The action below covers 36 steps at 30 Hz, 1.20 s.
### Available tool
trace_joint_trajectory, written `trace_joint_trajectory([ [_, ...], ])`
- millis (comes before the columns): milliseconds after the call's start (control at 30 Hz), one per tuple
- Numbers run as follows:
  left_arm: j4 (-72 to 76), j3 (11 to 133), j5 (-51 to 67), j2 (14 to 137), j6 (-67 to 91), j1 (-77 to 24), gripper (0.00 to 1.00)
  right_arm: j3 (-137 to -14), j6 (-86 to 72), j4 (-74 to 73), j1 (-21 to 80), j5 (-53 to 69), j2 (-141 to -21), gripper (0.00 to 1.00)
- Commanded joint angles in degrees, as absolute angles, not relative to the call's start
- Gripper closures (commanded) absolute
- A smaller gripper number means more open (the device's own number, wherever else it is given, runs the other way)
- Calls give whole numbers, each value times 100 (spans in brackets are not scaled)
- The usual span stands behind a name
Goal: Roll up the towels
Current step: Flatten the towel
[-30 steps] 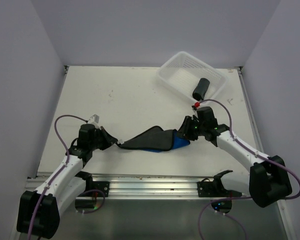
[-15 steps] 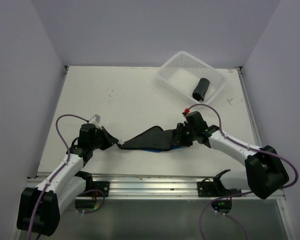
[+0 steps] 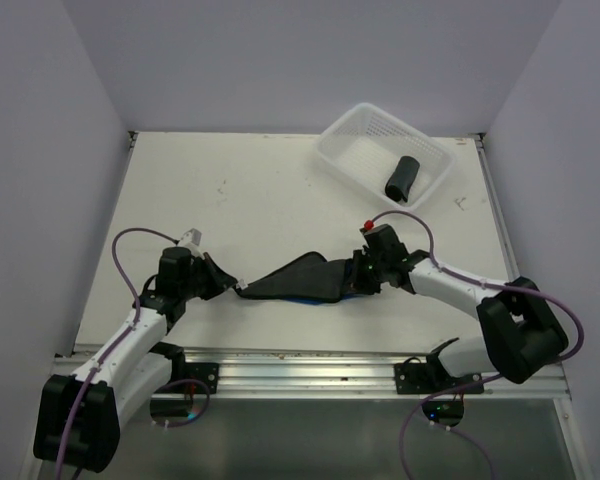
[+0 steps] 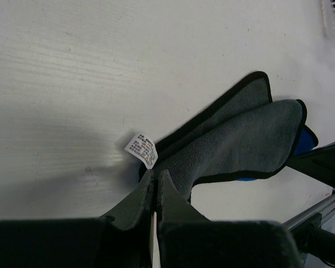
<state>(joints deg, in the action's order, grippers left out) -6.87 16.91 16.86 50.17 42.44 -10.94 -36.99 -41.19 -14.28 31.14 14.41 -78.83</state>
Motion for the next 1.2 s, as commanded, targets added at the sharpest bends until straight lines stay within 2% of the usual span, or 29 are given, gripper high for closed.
trace_joint_trajectory([
  [0, -422, 1626, 1775, 5001, 4113, -1072, 100, -3753, -4219, -1186, 3181, 1424, -7919, 91],
  [33, -396, 1635, 1784, 5027, 4113, -1072, 100, -3796, -4219, -1221, 3182, 1441, -7893, 99],
  [67, -396, 1643, 1784, 5045, 4105, -1072, 100, -3814, -4219, -1239, 3199, 1441, -7866, 100],
  [300, -325, 1828, 1653, 5159, 3999, -1072, 100, -4253, -4166, -1722, 3190, 1266, -7383, 100],
  [433, -97, 2179, 1635, 5632, 3911, -1072, 100, -4745, -4035, -2047, 3191, 1064, -7268, 100],
  [600, -97, 3110, 1600, 6038, 3788, -1072, 100, -5430, -3982, -2153, 3190, 1020, -7426, 100],
  [867, -703, 5306, 1231, 6487, 3858, -1063, 100, -7338, -3683, -2751, 2778, 984, -7761, 100],
  [1033, -1080, 5555, 1038, 6022, 3867, -1063, 100, -7279, -3534, -2918, 2698, 923, -7278, 100],
  [1167, -1300, 4697, 915, 5477, 3946, -1063, 100, -6445, -3507, -2962, 2681, 984, -6743, 100],
])
